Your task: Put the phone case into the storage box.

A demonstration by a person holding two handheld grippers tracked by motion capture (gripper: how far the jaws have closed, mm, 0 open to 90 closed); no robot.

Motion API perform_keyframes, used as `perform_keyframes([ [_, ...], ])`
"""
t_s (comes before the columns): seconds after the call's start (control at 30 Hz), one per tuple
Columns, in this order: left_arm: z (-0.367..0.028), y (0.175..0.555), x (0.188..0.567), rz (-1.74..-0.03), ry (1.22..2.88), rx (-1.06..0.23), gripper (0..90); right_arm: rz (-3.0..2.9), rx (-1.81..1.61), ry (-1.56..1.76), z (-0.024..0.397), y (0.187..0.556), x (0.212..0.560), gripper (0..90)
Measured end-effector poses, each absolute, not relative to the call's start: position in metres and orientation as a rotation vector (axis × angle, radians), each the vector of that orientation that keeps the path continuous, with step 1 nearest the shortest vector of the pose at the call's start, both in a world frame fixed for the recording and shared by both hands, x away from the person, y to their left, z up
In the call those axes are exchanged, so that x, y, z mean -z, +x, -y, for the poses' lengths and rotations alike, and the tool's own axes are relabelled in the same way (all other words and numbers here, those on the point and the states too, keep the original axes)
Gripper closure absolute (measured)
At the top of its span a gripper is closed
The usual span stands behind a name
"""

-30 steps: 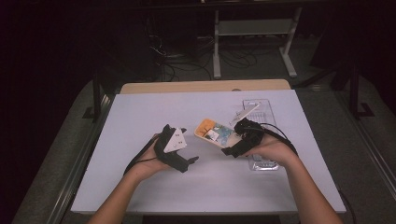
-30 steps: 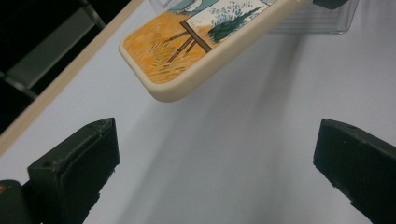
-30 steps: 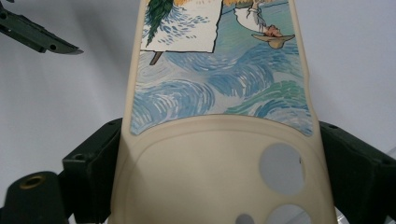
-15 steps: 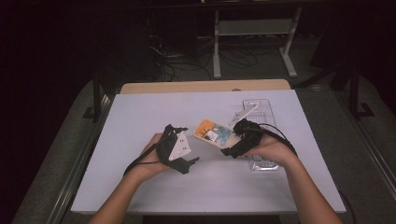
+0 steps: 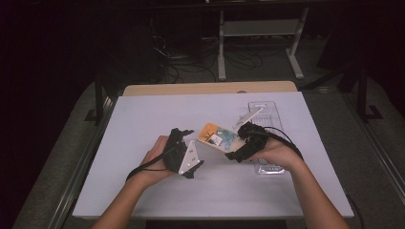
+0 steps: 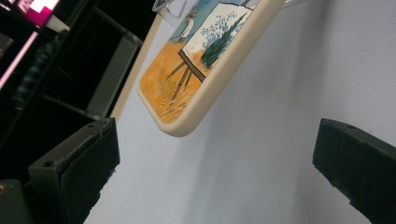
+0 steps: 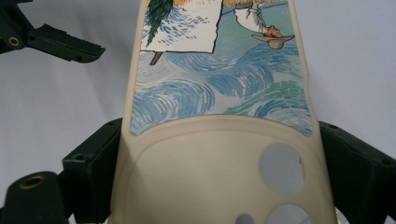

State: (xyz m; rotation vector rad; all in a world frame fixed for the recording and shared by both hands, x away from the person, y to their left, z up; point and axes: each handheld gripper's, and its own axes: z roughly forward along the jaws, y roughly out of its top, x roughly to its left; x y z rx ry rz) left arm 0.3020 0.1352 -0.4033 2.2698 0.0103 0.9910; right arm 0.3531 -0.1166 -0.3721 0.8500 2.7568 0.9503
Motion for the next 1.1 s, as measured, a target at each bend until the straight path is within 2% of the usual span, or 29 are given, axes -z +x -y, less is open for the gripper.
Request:
perform_keyframes([
  [0.23, -0.131, 0.297, 0.408, 0.068, 2.272, -1.136, 0.3, -2.761, -0.957, 0.845, 0.116, 0.353, 0.372, 10.0],
  [1.1, -0.120, 0.288, 0.423, 0.238, 2.230, -1.487, 0.5, -2.766, -0.967, 0.833, 0.111, 0.351, 0.373, 10.0],
])
